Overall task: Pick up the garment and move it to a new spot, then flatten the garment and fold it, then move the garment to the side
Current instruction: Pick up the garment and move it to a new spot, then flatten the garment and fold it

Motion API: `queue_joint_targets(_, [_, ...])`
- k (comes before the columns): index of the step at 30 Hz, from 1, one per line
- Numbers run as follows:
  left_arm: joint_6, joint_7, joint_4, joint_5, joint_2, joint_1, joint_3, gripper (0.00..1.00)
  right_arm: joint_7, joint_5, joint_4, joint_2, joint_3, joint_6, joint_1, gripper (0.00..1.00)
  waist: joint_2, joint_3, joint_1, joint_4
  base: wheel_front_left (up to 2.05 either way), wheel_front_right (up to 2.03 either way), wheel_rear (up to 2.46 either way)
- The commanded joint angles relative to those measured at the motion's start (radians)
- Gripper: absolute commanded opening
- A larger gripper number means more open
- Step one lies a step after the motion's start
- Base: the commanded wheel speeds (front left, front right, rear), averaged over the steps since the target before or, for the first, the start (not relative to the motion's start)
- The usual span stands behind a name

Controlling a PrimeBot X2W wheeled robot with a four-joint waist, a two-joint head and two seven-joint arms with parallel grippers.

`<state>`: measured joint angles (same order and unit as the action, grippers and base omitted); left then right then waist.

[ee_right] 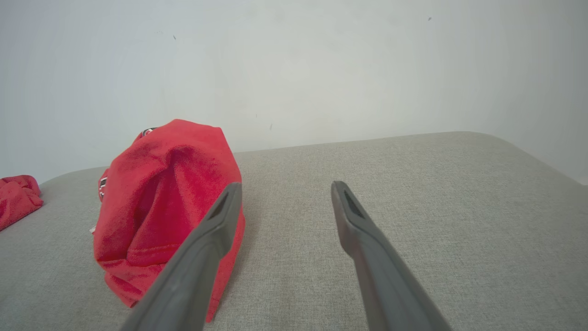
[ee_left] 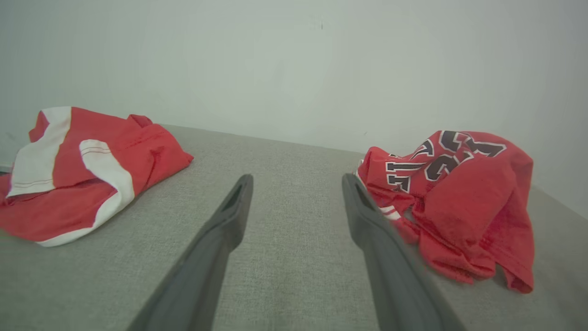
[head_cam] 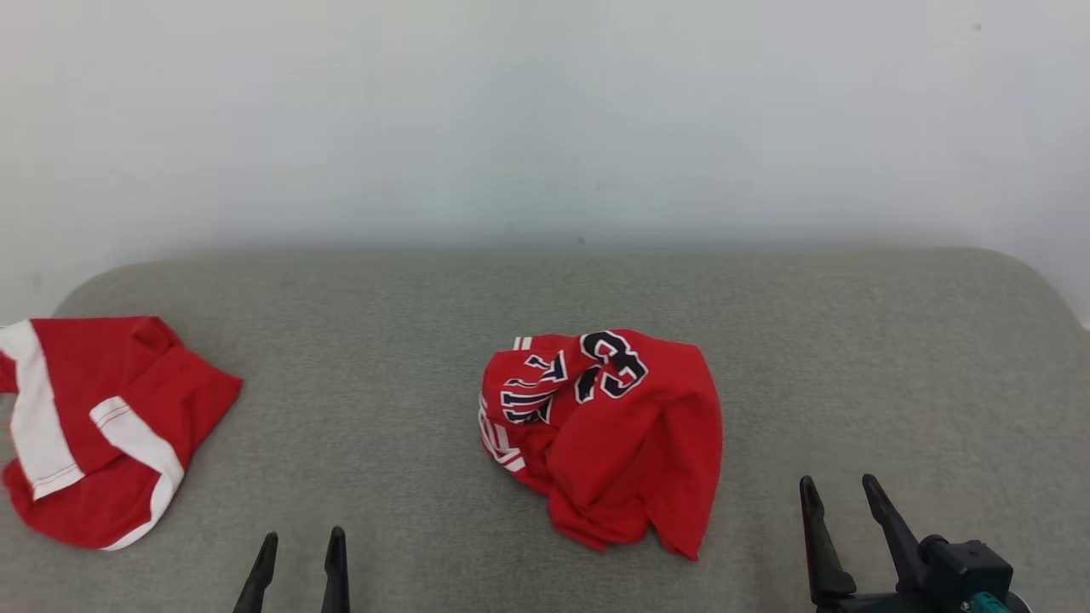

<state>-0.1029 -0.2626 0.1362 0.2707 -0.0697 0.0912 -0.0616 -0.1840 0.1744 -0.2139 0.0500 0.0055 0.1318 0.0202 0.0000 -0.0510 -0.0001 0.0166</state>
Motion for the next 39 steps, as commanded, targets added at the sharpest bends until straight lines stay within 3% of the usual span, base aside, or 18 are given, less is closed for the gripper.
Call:
queue_joint_targets(1, [-0.001,-0.004,0.013,-0.013,0.0,0.012,0.012,1.0,0.002,0.0,-0.004,0.001,0.004,-0.002,0.007,1.0,0.0,-0.014,0.0001,0.035,0.0,0.0,0.0])
queue_joint_targets(28, [-0.021,-0.004,0.061,-0.011,0.01,-0.017,0.014,1.0,0.039,0.028,-0.03,0.001,0.022,-0.002,0.011,1.0,0.0,-0.002,0.0001,0.028,0.0,0.0,0.0])
queue_joint_targets(39, [-0.029,0.045,0.188,0.033,0.012,-0.148,-0.082,1.0,0.053,0.032,-0.029,0.001,0.048,-0.002,-0.009,1.0,0.0,0.018,0.0001,-0.057,0.0,0.0,0.0])
